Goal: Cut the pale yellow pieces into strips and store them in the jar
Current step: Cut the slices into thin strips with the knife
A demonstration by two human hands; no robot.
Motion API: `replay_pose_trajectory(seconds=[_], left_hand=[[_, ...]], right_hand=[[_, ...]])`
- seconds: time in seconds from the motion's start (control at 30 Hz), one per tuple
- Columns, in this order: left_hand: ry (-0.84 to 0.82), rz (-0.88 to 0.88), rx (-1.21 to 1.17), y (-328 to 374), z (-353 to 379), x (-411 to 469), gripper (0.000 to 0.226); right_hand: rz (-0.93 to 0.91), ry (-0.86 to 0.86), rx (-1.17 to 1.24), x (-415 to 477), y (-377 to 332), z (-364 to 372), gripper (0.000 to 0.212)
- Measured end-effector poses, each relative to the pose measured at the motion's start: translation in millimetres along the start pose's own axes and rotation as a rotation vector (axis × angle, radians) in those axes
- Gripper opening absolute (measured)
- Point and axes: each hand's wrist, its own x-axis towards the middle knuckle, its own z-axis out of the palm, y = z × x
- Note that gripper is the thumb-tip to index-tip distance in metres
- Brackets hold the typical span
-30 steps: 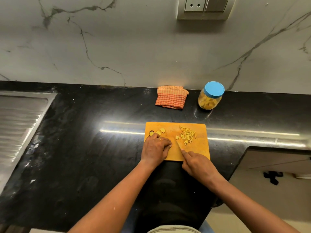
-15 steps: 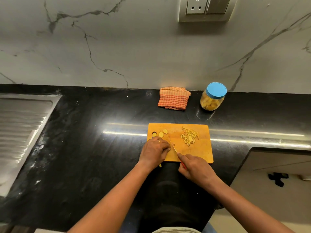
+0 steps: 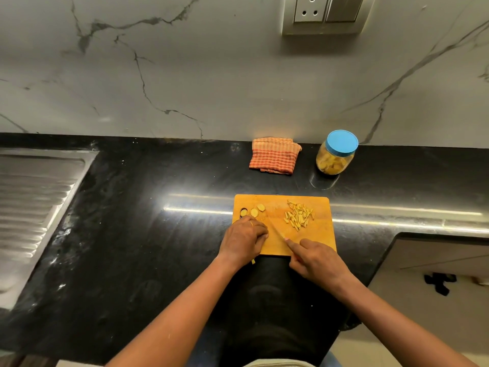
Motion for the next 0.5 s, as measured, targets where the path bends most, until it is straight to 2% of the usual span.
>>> replay_pose_trajectory(seconds=[0.1,0.23,0.37,0.5], left_hand=[[0.089,-0.013,0.024,-6.2,-1.1,2.8,0.007],[0.161,-0.145,0.07,-15.8,-6.2,12.1,0.015],[0.013,-0.244,0.112,-17.3,-16.6,28.8,0.037],[-0.143,-0.263,0.212,-13.3,-18.4,45.1,0.051]], right_hand=[[0.026,0.021,0.049,-0.2,-2.1,3.2,0.045],[0.129,0.041,0.088,-0.8,4.4,-0.5,0.047],[0.103,0.066,0.103,-2.0,5.4,-0.5,0.046],[0.079,0.108,0.124,-2.1,1.6,1.3,0.044]])
